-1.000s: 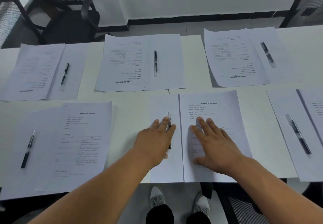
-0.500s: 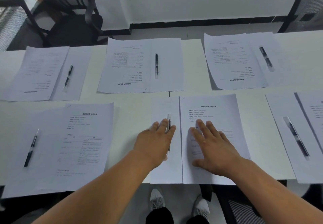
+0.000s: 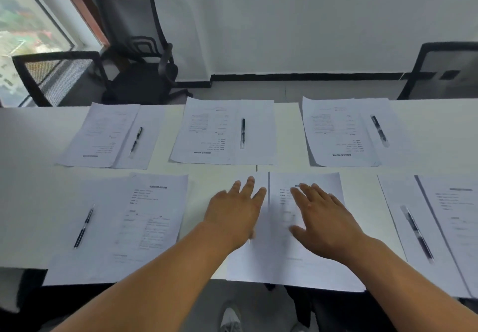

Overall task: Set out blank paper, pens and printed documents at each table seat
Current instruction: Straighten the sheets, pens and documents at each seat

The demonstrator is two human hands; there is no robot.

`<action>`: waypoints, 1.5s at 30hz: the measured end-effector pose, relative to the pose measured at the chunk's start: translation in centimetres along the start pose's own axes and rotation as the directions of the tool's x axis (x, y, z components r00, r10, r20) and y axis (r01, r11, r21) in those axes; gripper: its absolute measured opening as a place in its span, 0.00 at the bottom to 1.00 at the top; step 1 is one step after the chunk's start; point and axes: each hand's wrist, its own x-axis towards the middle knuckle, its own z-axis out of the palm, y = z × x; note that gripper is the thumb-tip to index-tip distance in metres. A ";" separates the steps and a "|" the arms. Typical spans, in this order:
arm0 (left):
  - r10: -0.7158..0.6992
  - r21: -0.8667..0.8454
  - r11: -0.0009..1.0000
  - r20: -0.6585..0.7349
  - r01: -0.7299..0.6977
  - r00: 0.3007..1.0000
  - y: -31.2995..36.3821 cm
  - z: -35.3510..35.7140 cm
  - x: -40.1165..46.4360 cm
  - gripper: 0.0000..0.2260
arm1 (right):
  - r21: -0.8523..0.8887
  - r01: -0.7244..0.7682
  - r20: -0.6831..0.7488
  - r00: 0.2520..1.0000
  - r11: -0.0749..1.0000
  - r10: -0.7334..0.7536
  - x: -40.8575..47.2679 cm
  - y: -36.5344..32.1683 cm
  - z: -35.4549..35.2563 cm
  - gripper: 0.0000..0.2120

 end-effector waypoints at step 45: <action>-0.454 -0.177 0.891 -0.325 0.418 0.830 -7.9 -19.8 -34.4 0.49 | -0.191 0.254 -0.432 0.846 0.948 -0.314 -18.3 -22.8 -23.5 0.45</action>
